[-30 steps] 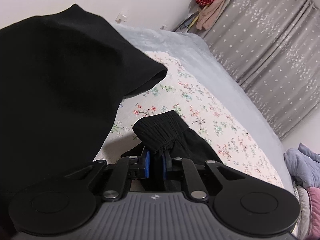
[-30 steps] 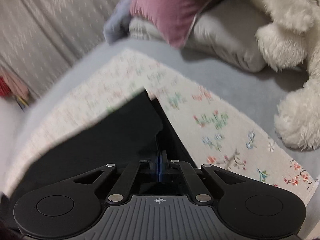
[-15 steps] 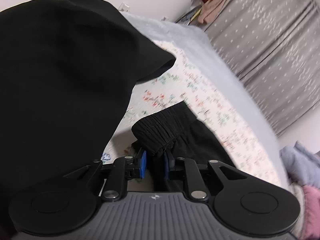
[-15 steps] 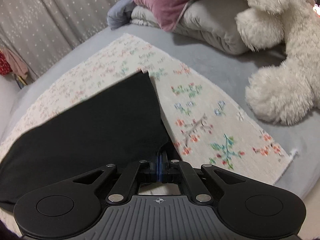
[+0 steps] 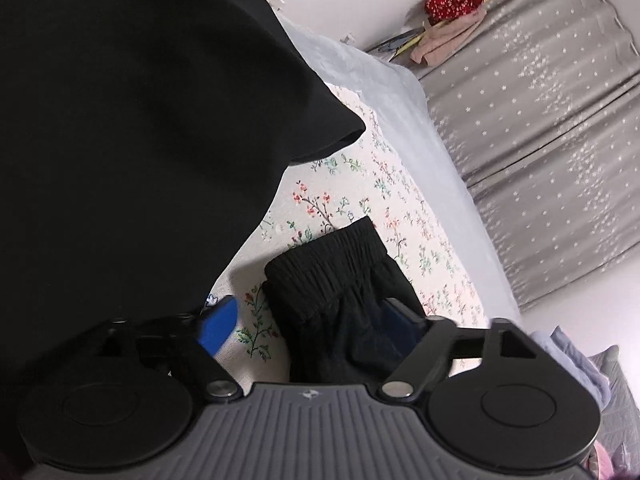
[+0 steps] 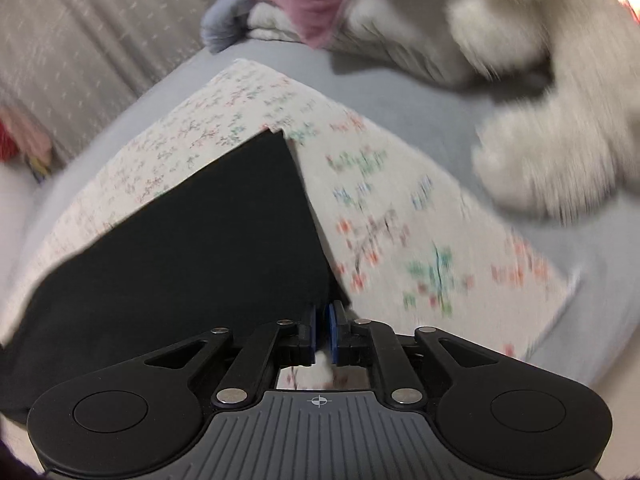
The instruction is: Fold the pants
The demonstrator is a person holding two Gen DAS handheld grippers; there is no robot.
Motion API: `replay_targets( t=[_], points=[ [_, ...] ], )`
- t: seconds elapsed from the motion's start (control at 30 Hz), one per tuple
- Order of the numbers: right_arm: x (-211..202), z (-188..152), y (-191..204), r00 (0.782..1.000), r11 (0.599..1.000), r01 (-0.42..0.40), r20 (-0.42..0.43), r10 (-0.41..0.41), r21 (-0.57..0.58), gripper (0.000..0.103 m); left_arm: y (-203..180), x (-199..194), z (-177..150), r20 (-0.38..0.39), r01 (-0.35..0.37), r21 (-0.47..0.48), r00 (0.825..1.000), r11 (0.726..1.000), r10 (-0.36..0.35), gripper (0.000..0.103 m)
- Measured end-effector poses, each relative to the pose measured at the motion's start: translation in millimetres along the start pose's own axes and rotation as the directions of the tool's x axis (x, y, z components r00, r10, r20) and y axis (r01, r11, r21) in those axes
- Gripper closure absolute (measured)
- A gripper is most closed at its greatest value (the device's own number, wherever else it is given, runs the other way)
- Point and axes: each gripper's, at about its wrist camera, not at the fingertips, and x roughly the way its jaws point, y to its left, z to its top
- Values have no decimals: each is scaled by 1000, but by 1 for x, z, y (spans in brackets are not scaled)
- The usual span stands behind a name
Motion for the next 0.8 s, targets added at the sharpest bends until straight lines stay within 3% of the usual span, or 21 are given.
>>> replay_targets(
  t=[0.1,0.17,0.23,0.33,0.37,0.4,0.43,0.47,0.53,0.6,0.7,0.8],
  points=[
    [-11,-6,-3,999,997,-32,-8,32,63,75,-7,3,-7,-54,-57,3,997,998,57,28],
    [-13,-10,0,997,996,-63,-29,65,70,47,-5,-1,-11,-49,-33,-22,998,999,32,26],
    [-7,-9,5,996,996,-63,-52,66,59,38,-6,2,-11,-50,-44,-12,998,999,44,25],
    [11,1,14,998,999,-30,-62,32,41,36,-15,13,-13,-26,-70,32,997,997,71,27],
    [18,4,17,997,999,-26,-69,28,30,37,-20,17,-14,-15,-62,58,998,996,63,43],
    [21,7,20,998,1000,-17,-66,18,16,41,-23,20,-15,-16,-58,79,998,995,59,79],
    [23,10,23,999,1000,6,-53,-6,-1,61,-28,25,-16,-26,-81,89,996,993,83,93],
    [26,12,25,999,999,34,-41,-34,-17,91,-31,27,-16,-20,-97,105,995,990,99,102],
    [29,16,27,1000,999,29,-11,-29,-41,100,-35,19,-15,14,-76,120,997,990,75,103],
    [24,25,32,999,999,12,50,-10,-45,101,-31,-4,-10,49,-9,61,999,998,6,103],
    [-3,33,50,985,996,-32,165,46,-86,102,-21,-44,-10,108,37,16,993,999,-38,103],
    [-33,27,66,973,985,-15,223,54,-173,102,-2,-70,-21,116,-35,37,993,999,30,103]
  ],
)
